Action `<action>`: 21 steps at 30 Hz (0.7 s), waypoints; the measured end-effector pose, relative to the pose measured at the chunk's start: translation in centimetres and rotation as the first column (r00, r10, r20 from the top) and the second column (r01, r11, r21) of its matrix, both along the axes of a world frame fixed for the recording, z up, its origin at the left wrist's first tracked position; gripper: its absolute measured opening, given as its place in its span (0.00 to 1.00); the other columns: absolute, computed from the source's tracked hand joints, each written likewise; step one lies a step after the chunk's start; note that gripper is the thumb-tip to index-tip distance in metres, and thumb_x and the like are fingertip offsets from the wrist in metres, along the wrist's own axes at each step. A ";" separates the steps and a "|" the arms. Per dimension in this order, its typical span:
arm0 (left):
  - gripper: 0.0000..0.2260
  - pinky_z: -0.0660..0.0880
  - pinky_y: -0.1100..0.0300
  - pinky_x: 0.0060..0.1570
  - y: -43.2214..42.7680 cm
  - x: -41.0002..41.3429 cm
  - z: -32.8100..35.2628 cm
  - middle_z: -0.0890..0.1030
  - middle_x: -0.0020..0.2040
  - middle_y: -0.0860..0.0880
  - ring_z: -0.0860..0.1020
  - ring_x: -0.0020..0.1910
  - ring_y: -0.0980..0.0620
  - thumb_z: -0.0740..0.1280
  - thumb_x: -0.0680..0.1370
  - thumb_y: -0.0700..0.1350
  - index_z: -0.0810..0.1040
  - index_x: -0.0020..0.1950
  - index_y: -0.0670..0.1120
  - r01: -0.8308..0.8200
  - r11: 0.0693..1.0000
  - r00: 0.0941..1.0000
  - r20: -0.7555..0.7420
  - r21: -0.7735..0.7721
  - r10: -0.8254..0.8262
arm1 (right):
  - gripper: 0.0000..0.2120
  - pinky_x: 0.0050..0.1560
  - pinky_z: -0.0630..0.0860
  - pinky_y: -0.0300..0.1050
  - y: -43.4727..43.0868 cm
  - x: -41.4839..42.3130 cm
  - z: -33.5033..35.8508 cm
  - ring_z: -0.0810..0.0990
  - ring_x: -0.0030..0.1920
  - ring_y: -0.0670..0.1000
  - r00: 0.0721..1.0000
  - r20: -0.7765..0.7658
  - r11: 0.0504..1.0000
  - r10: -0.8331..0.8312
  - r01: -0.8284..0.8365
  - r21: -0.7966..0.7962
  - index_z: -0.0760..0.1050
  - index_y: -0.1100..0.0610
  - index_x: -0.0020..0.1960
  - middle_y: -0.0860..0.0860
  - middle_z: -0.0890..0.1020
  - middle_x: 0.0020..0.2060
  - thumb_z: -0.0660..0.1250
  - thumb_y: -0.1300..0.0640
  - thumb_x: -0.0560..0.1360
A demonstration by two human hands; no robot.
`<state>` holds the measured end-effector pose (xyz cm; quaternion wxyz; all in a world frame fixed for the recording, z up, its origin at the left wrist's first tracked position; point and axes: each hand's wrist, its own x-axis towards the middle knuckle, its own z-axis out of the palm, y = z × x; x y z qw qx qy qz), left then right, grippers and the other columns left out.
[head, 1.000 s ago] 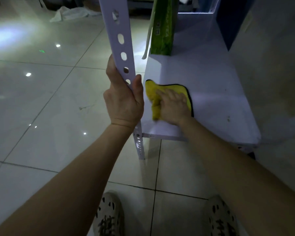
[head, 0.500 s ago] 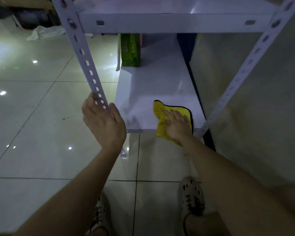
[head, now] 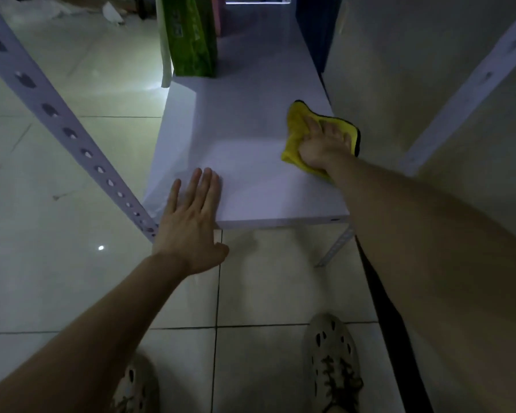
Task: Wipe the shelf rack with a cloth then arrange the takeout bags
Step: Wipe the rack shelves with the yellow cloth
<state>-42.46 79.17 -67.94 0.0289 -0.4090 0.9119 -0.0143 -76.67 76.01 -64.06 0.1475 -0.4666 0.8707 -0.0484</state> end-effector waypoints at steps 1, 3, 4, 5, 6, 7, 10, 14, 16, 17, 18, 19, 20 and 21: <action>0.62 0.38 0.39 0.85 0.0 0.2 -0.1 0.30 0.87 0.44 0.28 0.85 0.45 0.65 0.69 0.69 0.27 0.86 0.45 0.024 1.000 1.000 -0.013 0.002 -0.024 | 0.33 0.83 0.39 0.65 -1.4 -0.5 0.0 0.47 0.86 0.58 1.000 -0.007 1.000 0.007 -0.007 0.013 0.41 0.43 0.87 0.54 0.49 0.87 0.47 0.39 0.85; 0.63 0.39 0.38 0.85 0.0 0.5 -0.2 0.31 0.87 0.43 0.29 0.86 0.45 0.65 0.67 0.68 0.27 0.85 0.46 0.052 0.999 0.998 -0.034 0.008 -0.051 | 0.35 0.83 0.38 0.65 -4.2 -0.4 0.1 0.46 0.86 0.59 0.999 -0.026 0.999 0.036 -0.036 0.032 0.39 0.43 0.87 0.54 0.46 0.87 0.47 0.36 0.84; 0.64 0.39 0.38 0.85 0.0 0.5 -0.1 0.31 0.87 0.43 0.29 0.86 0.45 0.66 0.67 0.68 0.26 0.85 0.46 0.057 0.998 0.998 -0.039 0.010 -0.057 | 0.37 0.82 0.38 0.65 -5.5 0.6 0.2 0.45 0.86 0.60 0.998 -0.023 0.998 0.066 -0.065 0.027 0.39 0.43 0.87 0.54 0.46 0.87 0.47 0.35 0.82; 0.65 0.39 0.38 0.85 0.1 0.4 0.1 0.31 0.87 0.43 0.30 0.86 0.44 0.67 0.66 0.67 0.26 0.85 0.46 0.060 0.998 0.997 -0.042 0.011 -0.059 | 0.38 0.82 0.39 0.66 -6.6 2.3 0.3 0.46 0.86 0.60 0.993 -0.013 0.993 0.117 -0.117 0.011 0.39 0.43 0.87 0.55 0.46 0.87 0.47 0.36 0.81; 0.65 0.40 0.37 0.85 0.3 0.4 0.3 0.30 0.87 0.43 0.30 0.86 0.44 0.68 0.65 0.67 0.26 0.85 0.46 0.058 0.998 0.997 -0.047 0.008 -0.058 | 0.38 0.82 0.41 0.66 -7.6 4.6 0.3 0.47 0.86 0.60 0.982 -0.010 0.982 0.190 -0.190 -0.010 0.41 0.43 0.87 0.55 0.48 0.87 0.48 0.36 0.80; 0.66 0.40 0.37 0.85 0.4 0.4 0.4 0.30 0.87 0.43 0.30 0.86 0.43 0.68 0.65 0.67 0.26 0.85 0.46 0.056 0.998 0.997 -0.055 0.007 -0.055 | 0.37 0.82 0.43 0.66 -8.4 7.2 0.2 0.49 0.85 0.60 0.962 -0.019 0.961 0.273 -0.274 -0.028 0.43 0.43 0.87 0.55 0.50 0.86 0.49 0.37 0.81; 0.67 0.41 0.36 0.85 0.6 0.5 0.9 0.30 0.86 0.41 0.31 0.86 0.42 0.70 0.65 0.66 0.26 0.85 0.44 0.052 0.998 0.997 -0.060 0.024 -0.050 | 0.34 0.82 0.48 0.65 -9.2 13.6 0.1 0.54 0.84 0.59 0.881 -0.020 0.879 0.472 -0.472 -0.072 0.48 0.40 0.86 0.53 0.56 0.85 0.54 0.40 0.82; 0.67 0.42 0.38 0.85 0.3 0.6 0.9 0.31 0.87 0.42 0.31 0.86 0.44 0.70 0.65 0.67 0.25 0.85 0.45 0.071 0.996 0.996 -0.065 0.046 -0.068 | 0.31 0.83 0.48 0.62 -9.1 14.1 0.2 0.55 0.84 0.57 0.851 -0.006 0.847 0.525 -0.523 -0.097 0.49 0.39 0.86 0.50 0.57 0.85 0.52 0.43 0.85; 0.67 0.41 0.40 0.86 0.2 0.8 0.8 0.31 0.87 0.43 0.30 0.86 0.45 0.70 0.65 0.67 0.25 0.84 0.45 0.080 0.996 0.995 -0.065 0.049 -0.077 | 0.31 0.83 0.48 0.62 -9.0 12.3 0.3 0.54 0.85 0.56 0.874 0.010 0.871 0.487 -0.484 -0.087 0.48 0.40 0.87 0.50 0.55 0.86 0.51 0.43 0.85; 0.68 0.40 0.40 0.86 0.2 0.8 0.7 0.30 0.87 0.43 0.30 0.86 0.45 0.71 0.65 0.67 0.25 0.84 0.45 0.082 0.995 0.995 -0.065 0.053 -0.079 | 0.31 0.83 0.47 0.62 -8.4 10.9 0.1 0.53 0.85 0.57 0.910 0.011 0.906 0.415 -0.413 -0.091 0.48 0.41 0.87 0.50 0.55 0.86 0.50 0.43 0.85; 0.68 0.40 0.40 0.86 0.1 0.7 0.7 0.30 0.87 0.43 0.29 0.86 0.46 0.71 0.66 0.67 0.25 0.84 0.45 0.078 0.995 0.995 -0.062 0.059 -0.074 | 0.31 0.83 0.48 0.62 -7.6 9.0 -0.1 0.53 0.85 0.58 0.946 0.005 0.941 0.324 -0.322 -0.107 0.47 0.42 0.87 0.51 0.55 0.86 0.49 0.43 0.86; 0.68 0.39 0.41 0.86 0.0 0.7 0.6 0.29 0.86 0.44 0.28 0.85 0.46 0.72 0.66 0.67 0.24 0.84 0.45 0.070 0.995 0.996 -0.054 0.066 -0.066 | 0.30 0.82 0.48 0.62 -6.4 6.8 -0.3 0.55 0.84 0.58 0.973 -0.006 0.965 0.232 -0.231 -0.127 0.47 0.43 0.87 0.52 0.57 0.85 0.49 0.44 0.86; 0.68 0.38 0.41 0.86 0.0 0.6 0.6 0.27 0.86 0.44 0.27 0.85 0.46 0.71 0.67 0.68 0.23 0.84 0.46 0.063 0.995 0.997 -0.047 0.073 -0.060 | 0.30 0.82 0.49 0.61 -5.0 4.4 -0.5 0.56 0.84 0.59 0.988 -0.021 0.978 0.152 -0.153 -0.142 0.48 0.43 0.87 0.54 0.58 0.84 0.49 0.45 0.86; 0.68 0.38 0.41 0.86 0.0 0.5 0.5 0.27 0.85 0.44 0.26 0.85 0.46 0.71 0.67 0.68 0.22 0.83 0.46 0.059 0.995 0.998 -0.041 0.078 -0.056 | 0.29 0.82 0.49 0.61 -3.5 2.3 -0.7 0.57 0.83 0.59 0.995 -0.038 0.985 0.089 -0.093 -0.147 0.49 0.44 0.87 0.55 0.59 0.84 0.48 0.46 0.87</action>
